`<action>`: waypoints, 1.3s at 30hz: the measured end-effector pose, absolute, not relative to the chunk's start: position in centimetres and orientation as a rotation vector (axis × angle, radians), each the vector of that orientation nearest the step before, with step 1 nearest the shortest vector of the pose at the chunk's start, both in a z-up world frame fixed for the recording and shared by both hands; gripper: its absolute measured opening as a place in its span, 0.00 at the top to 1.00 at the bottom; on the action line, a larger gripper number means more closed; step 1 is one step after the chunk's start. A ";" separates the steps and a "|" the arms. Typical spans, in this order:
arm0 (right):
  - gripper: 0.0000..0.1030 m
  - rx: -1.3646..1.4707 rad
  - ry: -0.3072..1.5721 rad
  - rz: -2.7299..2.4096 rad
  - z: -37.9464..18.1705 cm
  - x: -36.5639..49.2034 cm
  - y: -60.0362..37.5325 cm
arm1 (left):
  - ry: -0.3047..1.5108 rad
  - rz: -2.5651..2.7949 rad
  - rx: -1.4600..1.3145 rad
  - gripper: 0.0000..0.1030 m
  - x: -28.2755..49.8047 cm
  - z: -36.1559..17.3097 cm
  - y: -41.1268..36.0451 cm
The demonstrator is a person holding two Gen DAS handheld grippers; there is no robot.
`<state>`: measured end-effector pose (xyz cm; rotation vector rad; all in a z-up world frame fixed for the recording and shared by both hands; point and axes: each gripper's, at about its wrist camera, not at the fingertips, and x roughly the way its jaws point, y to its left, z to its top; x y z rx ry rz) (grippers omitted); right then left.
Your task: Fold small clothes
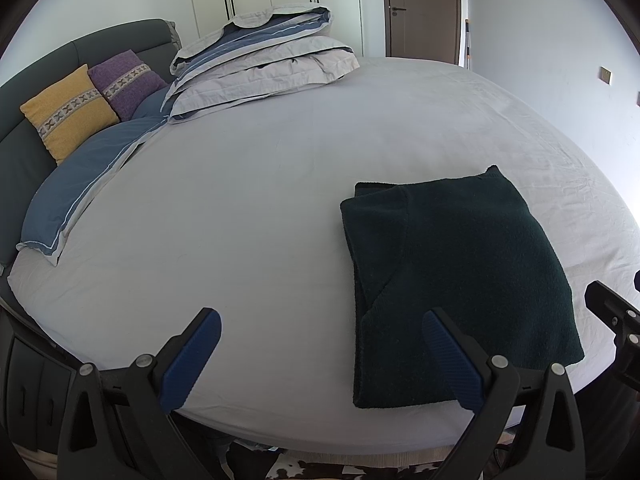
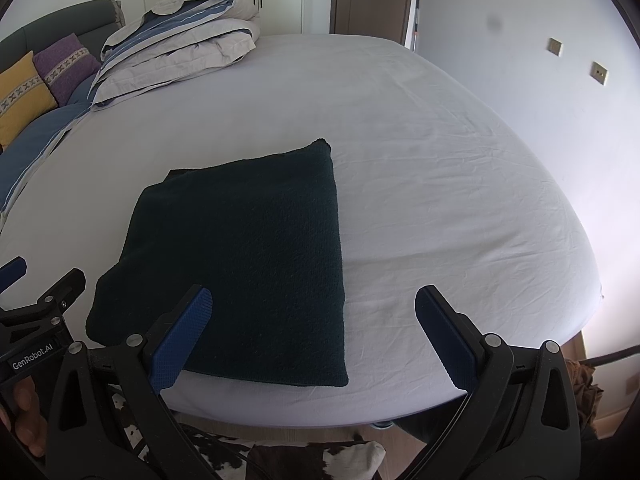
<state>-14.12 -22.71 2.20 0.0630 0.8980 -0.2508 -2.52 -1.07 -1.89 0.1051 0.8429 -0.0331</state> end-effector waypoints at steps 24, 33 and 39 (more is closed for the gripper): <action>0.00 0.060 0.901 -0.244 2.1 -14.0 -23.0 | 0.848 -0.043 0.109 0.00 -2.5 -1.8 -0.8; 0.00 0.059 0.902 -0.241 2.1 -14.0 -23.1 | 0.852 -0.049 0.108 0.00 -2.5 -1.8 -0.8; 0.00 0.061 0.906 -0.234 2.0 -14.0 -23.2 | 0.847 -0.043 0.107 0.00 -2.4 -1.7 -0.4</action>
